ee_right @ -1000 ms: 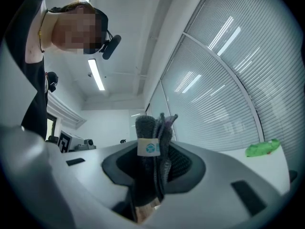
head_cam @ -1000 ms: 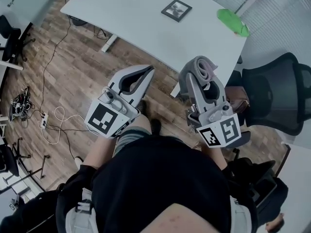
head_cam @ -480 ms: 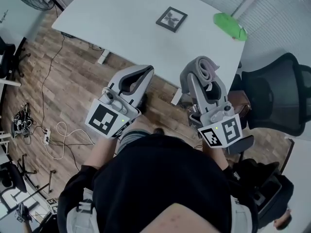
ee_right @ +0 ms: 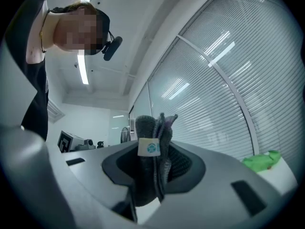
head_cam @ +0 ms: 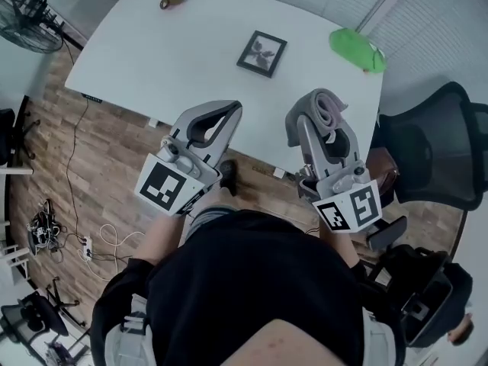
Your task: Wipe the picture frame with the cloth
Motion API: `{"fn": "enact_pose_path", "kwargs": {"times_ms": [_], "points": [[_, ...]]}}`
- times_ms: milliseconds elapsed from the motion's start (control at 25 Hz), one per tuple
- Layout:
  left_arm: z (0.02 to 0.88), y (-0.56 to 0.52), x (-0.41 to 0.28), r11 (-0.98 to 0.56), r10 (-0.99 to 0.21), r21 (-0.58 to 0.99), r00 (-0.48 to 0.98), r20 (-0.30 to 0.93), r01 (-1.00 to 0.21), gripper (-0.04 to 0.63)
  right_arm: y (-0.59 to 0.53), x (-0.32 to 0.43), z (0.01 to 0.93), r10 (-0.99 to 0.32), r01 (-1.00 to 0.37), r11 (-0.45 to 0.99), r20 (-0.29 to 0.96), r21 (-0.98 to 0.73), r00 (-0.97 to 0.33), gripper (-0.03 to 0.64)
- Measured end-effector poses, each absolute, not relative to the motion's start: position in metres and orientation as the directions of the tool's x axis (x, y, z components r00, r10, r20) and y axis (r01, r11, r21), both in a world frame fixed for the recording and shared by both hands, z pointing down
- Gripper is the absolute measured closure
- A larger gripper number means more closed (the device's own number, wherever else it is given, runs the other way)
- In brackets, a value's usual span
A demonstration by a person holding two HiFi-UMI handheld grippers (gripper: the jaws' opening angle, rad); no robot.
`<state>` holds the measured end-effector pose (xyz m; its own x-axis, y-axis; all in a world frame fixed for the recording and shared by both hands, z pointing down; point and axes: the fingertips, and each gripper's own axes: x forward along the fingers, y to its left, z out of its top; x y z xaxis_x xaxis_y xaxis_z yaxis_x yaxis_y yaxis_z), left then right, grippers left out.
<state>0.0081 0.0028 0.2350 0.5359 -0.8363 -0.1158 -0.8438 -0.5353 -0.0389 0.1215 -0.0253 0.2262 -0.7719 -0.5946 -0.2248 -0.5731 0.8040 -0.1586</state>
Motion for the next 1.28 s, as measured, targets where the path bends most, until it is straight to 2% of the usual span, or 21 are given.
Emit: {"fn": "enact_pose_path", "kwargs": {"times_ms": [600, 1000, 1080, 1280], "points": [[0.241, -0.103, -0.038, -0.694, -0.715, -0.063, 0.697, -0.055, -0.717, 0.593, -0.113, 0.077, 0.222, -0.727, -0.712, 0.684, -0.229, -0.158, -0.647, 0.497], [0.262, -0.143, -0.059, -0.744, -0.666, -0.027, 0.744, -0.044, -0.667, 0.591, -0.141, 0.061, 0.235, -0.782, -0.773, 0.620, -0.187, -0.135, -0.595, 0.496], [0.269, -0.147, -0.058, -0.749, -0.661, -0.013, 0.749, -0.038, -0.662, 0.575, -0.143, 0.062, 0.240, -0.790, -0.779, 0.611, -0.170, -0.139, -0.589, 0.497], [0.291, -0.160, -0.059, -0.753, -0.658, 0.009, 0.753, 0.016, -0.659, 0.469, -0.151, 0.064, 0.249, -0.799, -0.784, 0.601, -0.141, -0.153, -0.585, 0.497]]}}
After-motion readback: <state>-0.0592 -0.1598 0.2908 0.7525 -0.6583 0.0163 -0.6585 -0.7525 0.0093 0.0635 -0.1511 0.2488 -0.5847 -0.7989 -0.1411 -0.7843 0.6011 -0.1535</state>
